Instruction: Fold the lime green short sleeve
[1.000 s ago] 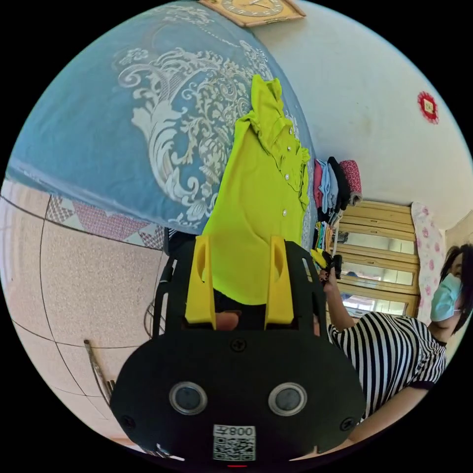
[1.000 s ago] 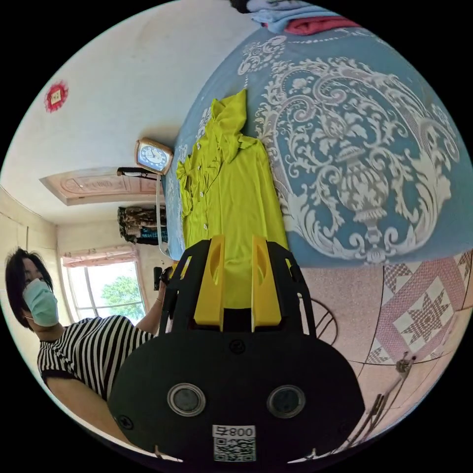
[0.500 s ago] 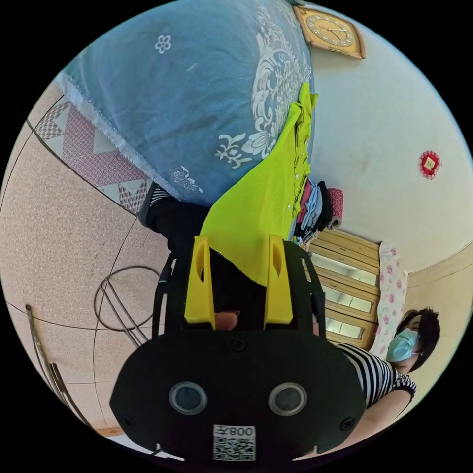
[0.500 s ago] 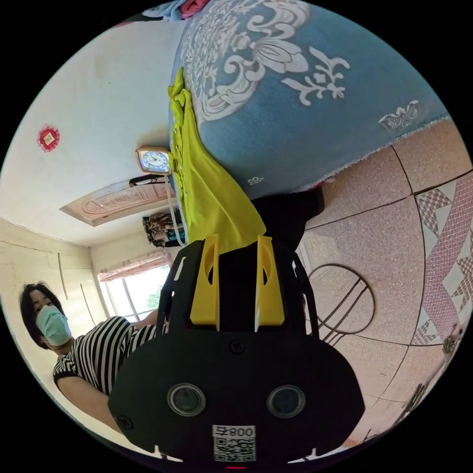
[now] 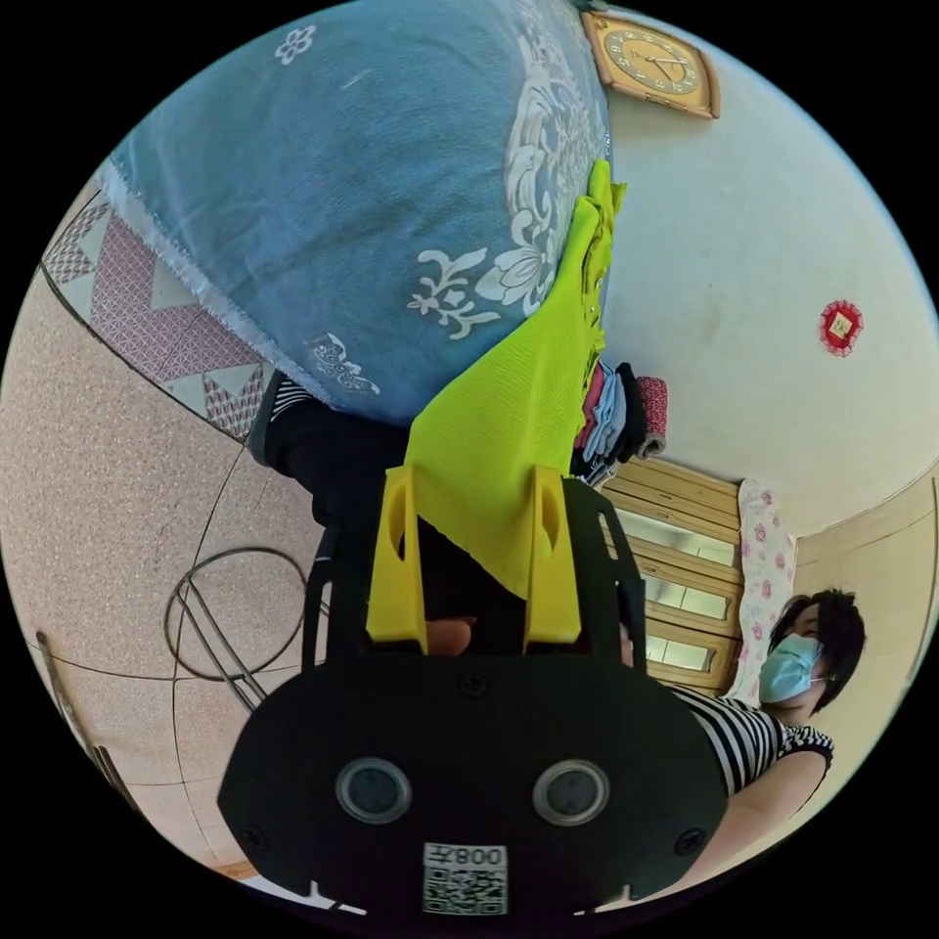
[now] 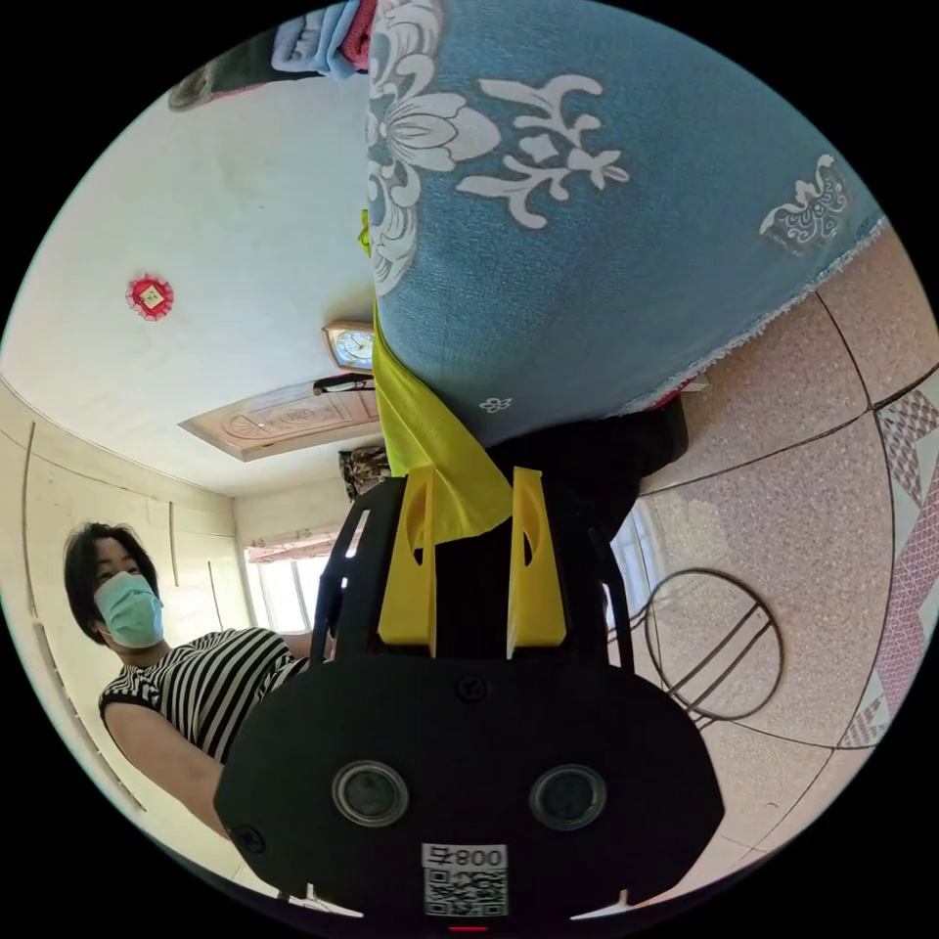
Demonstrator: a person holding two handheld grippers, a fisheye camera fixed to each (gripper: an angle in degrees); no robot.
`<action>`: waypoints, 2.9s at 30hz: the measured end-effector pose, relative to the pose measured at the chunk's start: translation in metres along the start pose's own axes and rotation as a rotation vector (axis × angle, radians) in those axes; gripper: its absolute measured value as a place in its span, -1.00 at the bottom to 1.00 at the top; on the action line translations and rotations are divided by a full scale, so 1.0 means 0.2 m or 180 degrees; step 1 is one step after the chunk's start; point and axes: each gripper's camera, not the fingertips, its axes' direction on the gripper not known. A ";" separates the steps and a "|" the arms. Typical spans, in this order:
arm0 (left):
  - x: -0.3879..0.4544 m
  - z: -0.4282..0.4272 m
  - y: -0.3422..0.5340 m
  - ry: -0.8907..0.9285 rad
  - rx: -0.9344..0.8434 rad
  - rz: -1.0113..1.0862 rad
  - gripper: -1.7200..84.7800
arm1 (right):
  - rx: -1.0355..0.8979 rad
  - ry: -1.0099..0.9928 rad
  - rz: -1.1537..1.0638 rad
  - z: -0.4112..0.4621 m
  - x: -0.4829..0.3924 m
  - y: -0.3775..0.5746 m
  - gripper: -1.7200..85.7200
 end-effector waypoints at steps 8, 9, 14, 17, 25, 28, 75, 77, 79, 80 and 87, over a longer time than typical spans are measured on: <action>-0.01 -0.05 0.07 0.0292 -0.0040 0.0210 -0.89 | -0.0043 -0.0262 -0.0043 -0.15 0.10 0.04 -0.91; -0.01 -0.06 0.08 0.0290 -0.0038 0.0218 -0.89 | -0.0026 -0.0265 -0.0049 -0.17 0.10 0.05 -0.92; 0.03 -0.18 0.20 0.0499 0.0093 0.0349 -0.92 | 0.0064 -0.0447 -0.0185 -0.33 0.04 0.14 -0.95; 0.09 -0.25 0.26 0.0582 0.0146 0.0472 -0.92 | 0.0096 -0.0519 -0.0319 -0.41 -0.03 0.18 -0.95; 0.32 -0.37 0.41 0.0705 0.0173 0.0932 -0.92 | 0.0082 -0.0536 -0.0813 -0.54 -0.32 0.24 -0.96; 0.40 -0.40 0.47 0.0748 0.0160 0.1027 -0.92 | 0.0048 -0.0528 -0.0967 -0.56 -0.42 0.28 -0.96; 1.91 0.46 -0.40 0.0237 0.0258 0.0873 -0.76 | -0.0419 0.0628 -0.0566 0.56 -1.64 -1.25 -0.90; 2.01 0.47 -0.32 0.0067 0.0340 0.0971 -0.73 | -0.0335 0.0865 -0.0654 0.61 -1.73 -1.20 -0.86; 2.10 0.49 -0.24 -0.0149 0.0397 0.1091 -0.71 | -0.0305 0.1144 -0.0833 0.66 -1.83 -1.14 -0.82; 2.17 0.51 -0.17 -0.0358 0.0418 0.1220 -0.71 | -0.0268 0.1445 -0.0966 0.70 -1.91 -1.09 -0.80; 2.66 0.84 0.22 -0.1676 0.0195 0.2283 -0.70 | -0.0393 0.2881 -0.2217 1.17 -2.43 -0.78 -0.80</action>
